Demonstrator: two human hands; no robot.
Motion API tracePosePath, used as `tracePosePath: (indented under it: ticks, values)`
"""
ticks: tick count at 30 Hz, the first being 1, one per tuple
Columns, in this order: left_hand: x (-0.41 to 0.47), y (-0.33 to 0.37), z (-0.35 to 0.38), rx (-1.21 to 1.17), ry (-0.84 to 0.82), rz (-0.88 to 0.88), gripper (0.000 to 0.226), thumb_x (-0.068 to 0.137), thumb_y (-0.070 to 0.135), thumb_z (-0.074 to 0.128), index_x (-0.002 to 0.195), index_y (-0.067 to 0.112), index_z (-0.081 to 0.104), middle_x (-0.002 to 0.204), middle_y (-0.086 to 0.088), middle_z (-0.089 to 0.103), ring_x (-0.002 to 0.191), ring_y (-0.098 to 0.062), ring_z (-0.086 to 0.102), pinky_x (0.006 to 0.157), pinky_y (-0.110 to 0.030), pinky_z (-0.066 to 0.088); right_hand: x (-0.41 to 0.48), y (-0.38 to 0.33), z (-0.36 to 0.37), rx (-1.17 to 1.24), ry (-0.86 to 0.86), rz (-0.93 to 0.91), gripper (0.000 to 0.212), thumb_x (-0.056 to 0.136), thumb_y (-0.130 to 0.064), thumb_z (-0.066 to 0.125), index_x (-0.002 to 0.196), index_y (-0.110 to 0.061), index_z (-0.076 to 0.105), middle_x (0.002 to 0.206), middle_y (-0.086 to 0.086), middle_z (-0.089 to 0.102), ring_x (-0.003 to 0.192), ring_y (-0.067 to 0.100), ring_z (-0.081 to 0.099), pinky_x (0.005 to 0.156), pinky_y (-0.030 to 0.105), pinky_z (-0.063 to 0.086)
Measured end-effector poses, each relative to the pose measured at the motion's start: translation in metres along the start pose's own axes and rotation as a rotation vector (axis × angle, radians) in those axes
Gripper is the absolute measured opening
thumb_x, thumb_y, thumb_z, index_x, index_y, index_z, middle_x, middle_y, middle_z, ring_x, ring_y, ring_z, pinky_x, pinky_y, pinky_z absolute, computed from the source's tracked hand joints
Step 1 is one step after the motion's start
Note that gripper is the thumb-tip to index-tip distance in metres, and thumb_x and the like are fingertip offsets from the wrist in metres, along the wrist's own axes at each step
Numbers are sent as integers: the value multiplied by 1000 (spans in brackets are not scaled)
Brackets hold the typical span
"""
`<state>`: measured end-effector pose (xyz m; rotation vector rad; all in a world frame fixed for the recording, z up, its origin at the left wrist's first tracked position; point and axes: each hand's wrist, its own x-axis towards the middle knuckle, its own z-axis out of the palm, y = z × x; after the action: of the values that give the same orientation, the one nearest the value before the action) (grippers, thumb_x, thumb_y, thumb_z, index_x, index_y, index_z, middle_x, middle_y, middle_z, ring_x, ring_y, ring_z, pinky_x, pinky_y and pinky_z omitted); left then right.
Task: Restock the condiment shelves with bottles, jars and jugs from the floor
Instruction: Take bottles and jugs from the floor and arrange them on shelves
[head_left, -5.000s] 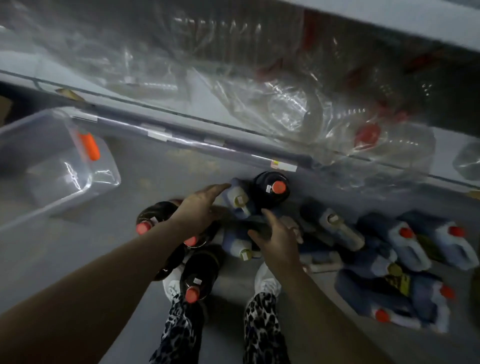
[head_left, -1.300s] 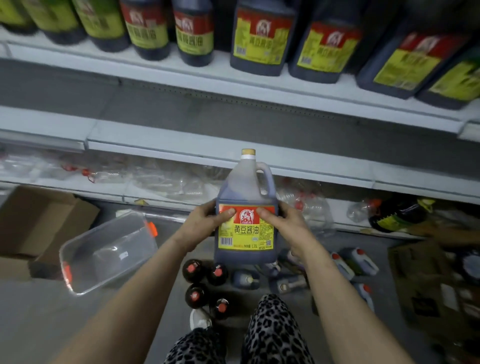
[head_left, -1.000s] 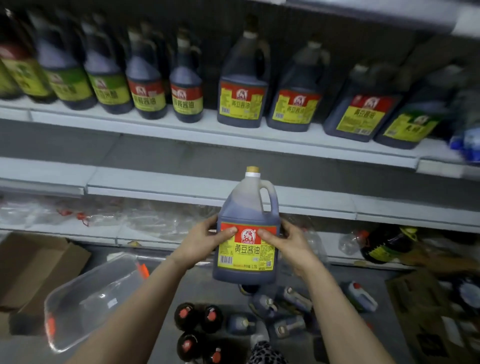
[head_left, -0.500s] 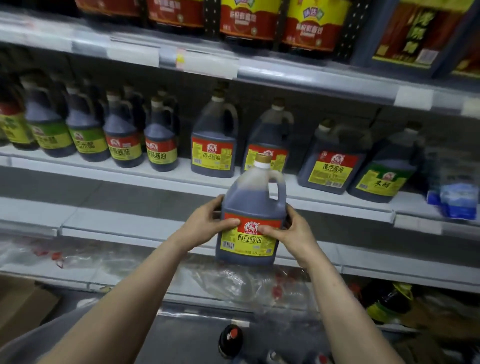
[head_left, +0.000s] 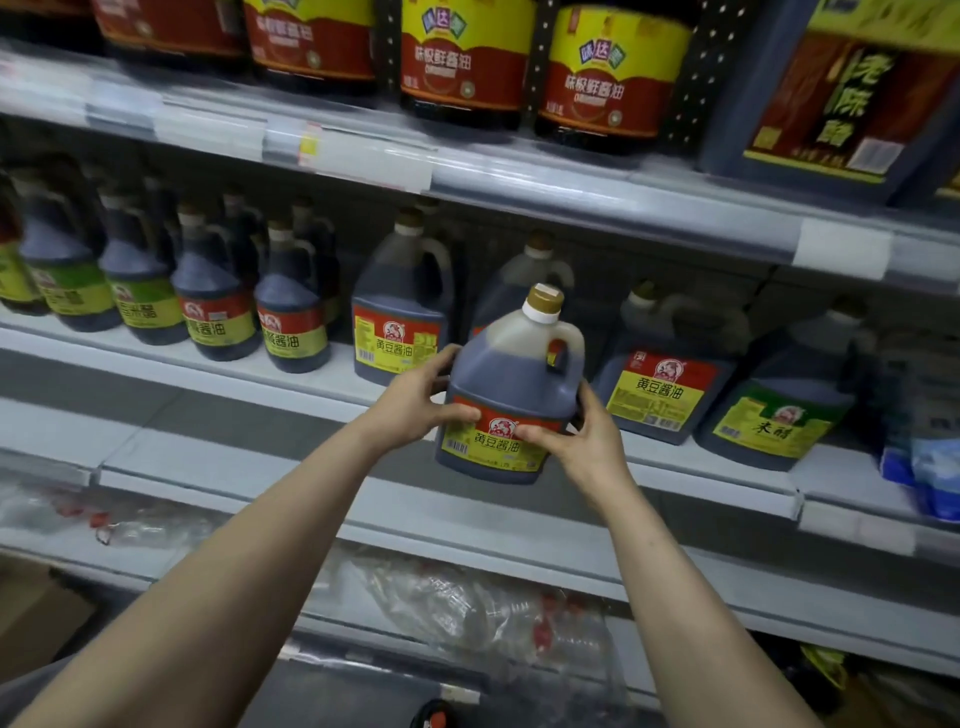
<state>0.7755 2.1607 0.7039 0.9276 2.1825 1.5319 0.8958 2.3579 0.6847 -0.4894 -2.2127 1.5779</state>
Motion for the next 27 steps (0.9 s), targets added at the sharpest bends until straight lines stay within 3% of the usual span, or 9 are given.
tracePosePath:
  ticks: [2, 11, 18, 19, 22, 27]
  values:
    - [9, 2, 1, 22, 3, -7, 79, 80, 12, 80, 147, 15, 38, 139, 0, 56, 128, -21, 54, 102, -44, 50, 8, 1, -2, 4, 8, -3, 87, 67, -22, 93, 141, -27, 48, 130, -8, 64, 118, 16, 61, 97, 41, 56]
    - [33, -4, 8, 2, 50, -56, 82, 83, 8, 76, 152, 14, 31, 144, -4, 52, 130, -23, 52, 104, -44, 50, 35, 0, -8, -83, 10, 26, 97, 72, -23, 90, 152, -25, 35, 146, -2, 54, 131, 24, 53, 105, 45, 50]
    - [41, -8, 13, 48, 70, -71, 87, 84, 13, 76, 155, 22, 26, 130, 9, 57, 117, -10, 55, 81, -10, 52, 45, 0, -5, -221, 21, 45, 98, 71, -32, 90, 151, -27, 34, 140, -1, 58, 126, 25, 57, 102, 49, 52]
    - [41, -8, 15, 94, 66, -66, 93, 81, 11, 78, 155, 23, 23, 129, 7, 58, 115, -10, 56, 84, -13, 52, 45, 0, -3, -251, 19, 54, 98, 71, -32, 91, 150, -25, 34, 138, 0, 59, 125, 26, 58, 101, 49, 52]
    - [38, -14, 28, 174, 79, -60, 108, 71, 8, 85, 154, 25, 19, 132, -2, 61, 113, -21, 61, 95, -39, 54, 42, 4, 2, -314, 15, 90, 93, 67, -29, 93, 142, -20, 40, 130, 4, 64, 118, 28, 61, 99, 47, 53]
    - [42, -24, 33, 170, 101, -77, 103, 71, 11, 87, 152, 22, 24, 127, -3, 64, 111, -24, 63, 94, -40, 54, 41, 11, 4, -330, 13, 109, 83, 65, -35, 93, 134, -20, 48, 124, 2, 67, 115, 26, 63, 98, 44, 53]
